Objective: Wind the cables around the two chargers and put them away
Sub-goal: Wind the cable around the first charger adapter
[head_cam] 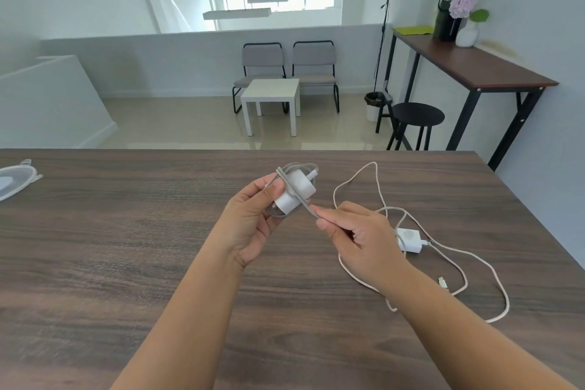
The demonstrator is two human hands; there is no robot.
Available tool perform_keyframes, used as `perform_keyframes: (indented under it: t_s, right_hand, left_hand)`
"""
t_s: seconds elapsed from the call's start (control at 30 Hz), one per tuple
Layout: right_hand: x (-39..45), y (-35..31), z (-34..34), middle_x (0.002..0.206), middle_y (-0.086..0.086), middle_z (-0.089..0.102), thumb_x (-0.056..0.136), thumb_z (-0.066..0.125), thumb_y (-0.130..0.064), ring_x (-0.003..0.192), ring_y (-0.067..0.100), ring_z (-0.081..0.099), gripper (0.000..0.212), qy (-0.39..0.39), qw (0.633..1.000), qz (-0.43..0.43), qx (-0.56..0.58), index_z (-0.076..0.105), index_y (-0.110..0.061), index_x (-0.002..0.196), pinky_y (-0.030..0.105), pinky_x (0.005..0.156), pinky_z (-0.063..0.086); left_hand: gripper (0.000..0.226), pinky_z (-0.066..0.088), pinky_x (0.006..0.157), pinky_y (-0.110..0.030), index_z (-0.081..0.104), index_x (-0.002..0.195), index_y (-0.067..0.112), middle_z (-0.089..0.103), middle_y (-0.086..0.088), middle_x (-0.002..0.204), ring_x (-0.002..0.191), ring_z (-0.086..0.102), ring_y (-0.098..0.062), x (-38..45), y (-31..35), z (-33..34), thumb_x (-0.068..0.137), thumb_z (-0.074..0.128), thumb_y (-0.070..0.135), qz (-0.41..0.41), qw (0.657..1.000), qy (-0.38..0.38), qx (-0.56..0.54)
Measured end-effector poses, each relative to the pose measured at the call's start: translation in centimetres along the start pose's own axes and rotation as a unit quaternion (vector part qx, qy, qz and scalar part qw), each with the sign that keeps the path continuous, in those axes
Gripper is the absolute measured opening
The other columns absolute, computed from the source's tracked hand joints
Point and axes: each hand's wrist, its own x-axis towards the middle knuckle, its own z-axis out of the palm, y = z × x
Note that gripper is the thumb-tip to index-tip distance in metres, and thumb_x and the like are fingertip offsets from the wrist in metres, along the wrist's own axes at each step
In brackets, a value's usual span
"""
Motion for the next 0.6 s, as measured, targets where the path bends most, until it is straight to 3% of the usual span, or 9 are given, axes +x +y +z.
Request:
perform_keyframes:
  t_s: [0.13, 0.23, 0.3, 0.37, 0.47, 0.6]
  right_hand:
    - [-0.1, 0.9, -0.4, 0.065, -0.014, 0.059, 0.092, 0.063, -0.02, 0.061, 0.003, 0.055, 0.026, -0.085, 0.99, 0.071, 0.087, 0.069, -0.033, 0.112, 0.009, 0.066, 0.041]
    - [0.9, 1.0, -0.9, 0.06, -0.018, 0.062, 0.091, 0.063, -0.021, 0.056, 0.001, 0.051, 0.031, -0.158, 0.966, 0.156, 0.135, 0.068, -0.051, 0.094, 0.012, 0.06, 0.04]
    - [1.9, 1.3, -1.3, 0.054, -0.015, 0.056, 0.092, 0.064, -0.02, 0.052, 0.002, 0.043, 0.03, -0.192, 0.959, 0.171, 0.118, 0.071, -0.046, 0.08, 0.017, 0.054, 0.036]
    - [3.1, 1.6, -1.6, 0.061, -0.008, 0.059, 0.091, 0.065, -0.016, 0.055, 0.006, 0.045, 0.021, -0.21, 0.961, 0.159, 0.077, 0.076, -0.031, 0.084, 0.023, 0.055, 0.037]
    - [5.0, 1.4, -2.0, 0.08, -0.004, 0.072, 0.088, 0.067, -0.023, 0.072, 0.008, 0.063, 0.008, -0.229, 0.966, 0.114, -0.041, 0.075, -0.022, 0.091, 0.027, 0.07, 0.05]
    - [6.1, 0.1, -2.4, 0.086, -0.008, 0.069, 0.088, 0.066, -0.031, 0.083, 0.008, 0.062, 0.012, -0.227, 0.96, 0.056, -0.155, 0.072, -0.021, 0.088, 0.027, 0.077, 0.05]
  left_hand:
    - [0.087, 0.058, 0.076, -0.027, 0.06, 0.125, -0.002, 0.07, -0.016, 0.117, 0.099, 0.071, -0.023, -0.4, -0.3, -0.2, 0.053, 0.094, 0.034, -0.002, 0.999, -0.041, -0.002]
    - [0.081, 0.059, 0.075, -0.027, 0.065, 0.118, 0.001, 0.071, -0.014, 0.111, 0.093, 0.071, -0.02, -0.7, -0.4, -0.1, 0.052, 0.095, 0.038, -0.01, 0.998, -0.058, 0.02]
    - [0.058, 0.059, 0.072, -0.026, 0.069, 0.111, 0.005, 0.073, -0.012, 0.105, 0.087, 0.07, -0.018, -1.0, -0.4, 0.0, 0.063, 0.09, 0.029, -0.016, 0.996, -0.069, 0.062]
    - [0.037, 0.058, 0.068, -0.026, 0.068, 0.103, 0.007, 0.074, -0.008, 0.094, 0.079, 0.07, -0.015, -1.4, -0.2, 0.3, 0.07, 0.084, 0.012, -0.015, 0.988, -0.069, 0.141]
    - [0.039, 0.057, 0.066, -0.026, 0.07, 0.093, 0.008, 0.075, -0.01, 0.087, 0.074, 0.069, -0.016, -1.7, 0.2, 0.6, 0.057, 0.087, 0.011, 0.005, 0.952, -0.062, 0.298]
    - [0.038, 0.058, 0.077, -0.043, 0.074, 0.085, 0.023, 0.075, -0.005, 0.089, 0.077, 0.07, -0.031, -1.3, -0.3, 0.2, 0.052, 0.095, 0.025, 0.041, 0.892, -0.004, 0.45]
